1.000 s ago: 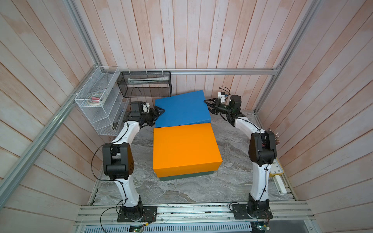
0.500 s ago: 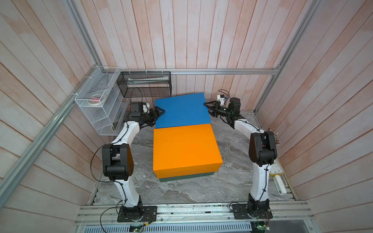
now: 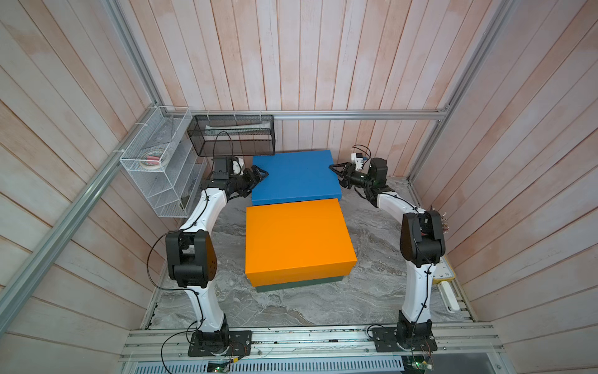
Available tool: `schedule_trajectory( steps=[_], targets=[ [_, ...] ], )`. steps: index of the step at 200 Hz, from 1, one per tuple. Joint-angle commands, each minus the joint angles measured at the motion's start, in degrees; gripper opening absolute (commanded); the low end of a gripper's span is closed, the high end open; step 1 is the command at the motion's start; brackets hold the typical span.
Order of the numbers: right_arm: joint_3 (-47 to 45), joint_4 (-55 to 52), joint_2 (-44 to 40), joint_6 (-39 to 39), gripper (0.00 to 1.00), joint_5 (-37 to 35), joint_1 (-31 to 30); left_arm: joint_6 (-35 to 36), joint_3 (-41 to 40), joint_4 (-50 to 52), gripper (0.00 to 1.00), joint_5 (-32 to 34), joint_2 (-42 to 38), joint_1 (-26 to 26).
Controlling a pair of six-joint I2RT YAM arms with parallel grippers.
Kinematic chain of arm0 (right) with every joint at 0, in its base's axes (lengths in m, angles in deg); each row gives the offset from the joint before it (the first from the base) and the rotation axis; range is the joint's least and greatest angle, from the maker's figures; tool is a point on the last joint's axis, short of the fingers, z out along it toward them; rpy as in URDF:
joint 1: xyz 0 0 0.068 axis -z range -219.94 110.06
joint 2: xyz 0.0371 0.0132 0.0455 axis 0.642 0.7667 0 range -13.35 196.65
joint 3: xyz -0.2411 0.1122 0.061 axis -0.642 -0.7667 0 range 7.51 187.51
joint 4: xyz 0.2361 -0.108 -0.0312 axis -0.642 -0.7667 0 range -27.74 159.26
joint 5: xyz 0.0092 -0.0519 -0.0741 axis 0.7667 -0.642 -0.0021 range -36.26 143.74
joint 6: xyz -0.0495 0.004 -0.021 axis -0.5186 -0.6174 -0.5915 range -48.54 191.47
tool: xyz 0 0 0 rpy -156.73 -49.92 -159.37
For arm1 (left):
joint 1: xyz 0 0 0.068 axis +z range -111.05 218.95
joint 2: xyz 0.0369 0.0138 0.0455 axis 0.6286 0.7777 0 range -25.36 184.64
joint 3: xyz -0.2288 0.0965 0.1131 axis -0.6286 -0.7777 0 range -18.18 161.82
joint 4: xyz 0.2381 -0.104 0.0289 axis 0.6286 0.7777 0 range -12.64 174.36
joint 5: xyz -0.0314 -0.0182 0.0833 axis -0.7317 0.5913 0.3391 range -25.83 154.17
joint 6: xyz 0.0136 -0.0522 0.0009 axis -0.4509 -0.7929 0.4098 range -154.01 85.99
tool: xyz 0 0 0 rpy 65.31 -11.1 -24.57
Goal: Stack the shoeboxes
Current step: Pick up the shoebox from the center of the board.
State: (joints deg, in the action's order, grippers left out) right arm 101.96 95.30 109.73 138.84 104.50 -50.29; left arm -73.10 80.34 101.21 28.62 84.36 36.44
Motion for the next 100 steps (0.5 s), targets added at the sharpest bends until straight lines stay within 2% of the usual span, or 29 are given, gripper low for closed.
schedule_trajectory(
  steps=[1, 100],
  targets=[
    [-1.28, 2.32, -2.51, 1.37, 0.55, 9.86, -4.48, 1.07, 4.63, -2.5, 0.91, -11.57, 2.12, -6.87],
    [-3.13, 5.81, -2.37, 2.93, 0.55, 10.59, -2.35, 1.83, 14.64, 1.92, 0.91, -11.12, 9.12, -10.38]
  ],
)
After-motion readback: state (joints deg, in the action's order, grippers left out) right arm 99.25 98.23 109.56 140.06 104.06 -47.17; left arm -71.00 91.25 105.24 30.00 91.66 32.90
